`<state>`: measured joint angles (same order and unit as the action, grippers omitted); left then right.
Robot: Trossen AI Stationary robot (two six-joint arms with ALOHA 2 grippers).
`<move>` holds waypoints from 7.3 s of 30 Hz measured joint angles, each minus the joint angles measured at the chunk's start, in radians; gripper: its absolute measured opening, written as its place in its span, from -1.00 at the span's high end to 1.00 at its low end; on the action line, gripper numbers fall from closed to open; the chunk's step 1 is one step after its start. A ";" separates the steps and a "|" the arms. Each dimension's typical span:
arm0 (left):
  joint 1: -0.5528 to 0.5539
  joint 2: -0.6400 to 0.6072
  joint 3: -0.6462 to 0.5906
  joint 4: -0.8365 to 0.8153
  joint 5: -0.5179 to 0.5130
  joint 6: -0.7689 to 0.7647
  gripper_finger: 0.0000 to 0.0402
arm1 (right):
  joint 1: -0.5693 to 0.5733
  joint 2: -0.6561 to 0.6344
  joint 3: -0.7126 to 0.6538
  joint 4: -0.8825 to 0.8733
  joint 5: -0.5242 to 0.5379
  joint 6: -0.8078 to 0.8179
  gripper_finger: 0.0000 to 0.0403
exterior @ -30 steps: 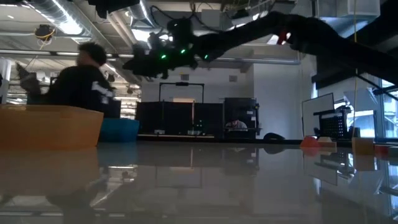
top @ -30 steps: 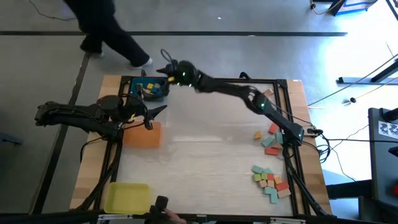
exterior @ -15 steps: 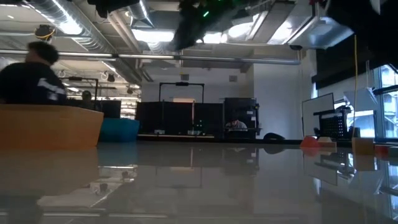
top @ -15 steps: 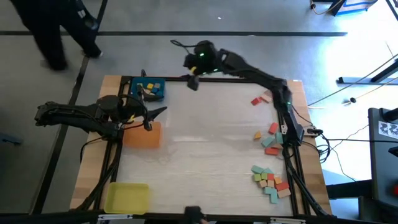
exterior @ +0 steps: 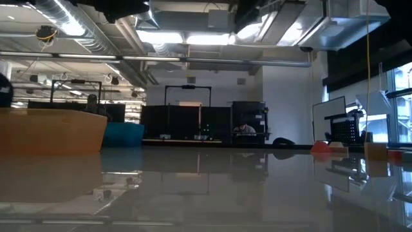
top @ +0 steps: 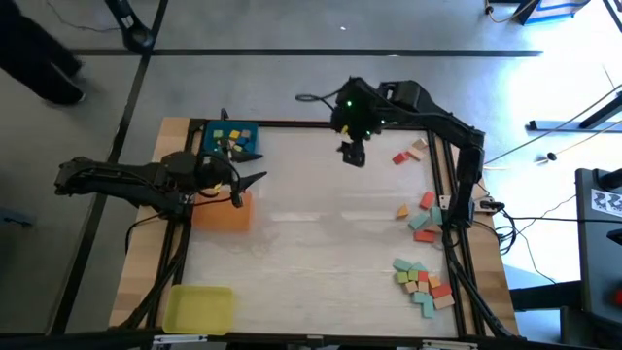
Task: Sort blocks by size
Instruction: Put the light green cube block into the blue bin
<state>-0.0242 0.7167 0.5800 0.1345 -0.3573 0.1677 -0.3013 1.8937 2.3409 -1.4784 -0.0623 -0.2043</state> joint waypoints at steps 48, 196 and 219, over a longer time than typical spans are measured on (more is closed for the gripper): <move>0.000 0.032 0.000 -0.055 -0.001 -0.004 -0.02 | -0.007 -0.778 -1.575 0.335 0.132 1.092 -0.27; 0.001 0.032 0.000 -0.027 -0.002 -0.167 -0.02 | 0.016 0.001 -1.193 1.918 -0.028 0.322 0.32; 0.000 0.032 0.000 -0.018 -0.001 -0.154 -0.02 | -0.054 0.618 -0.219 1.728 -0.096 0.277 0.31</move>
<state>-0.0242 0.7486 0.5800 0.1162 -0.3584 0.0136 -0.3556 2.5119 2.1222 0.2498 -0.1579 0.0727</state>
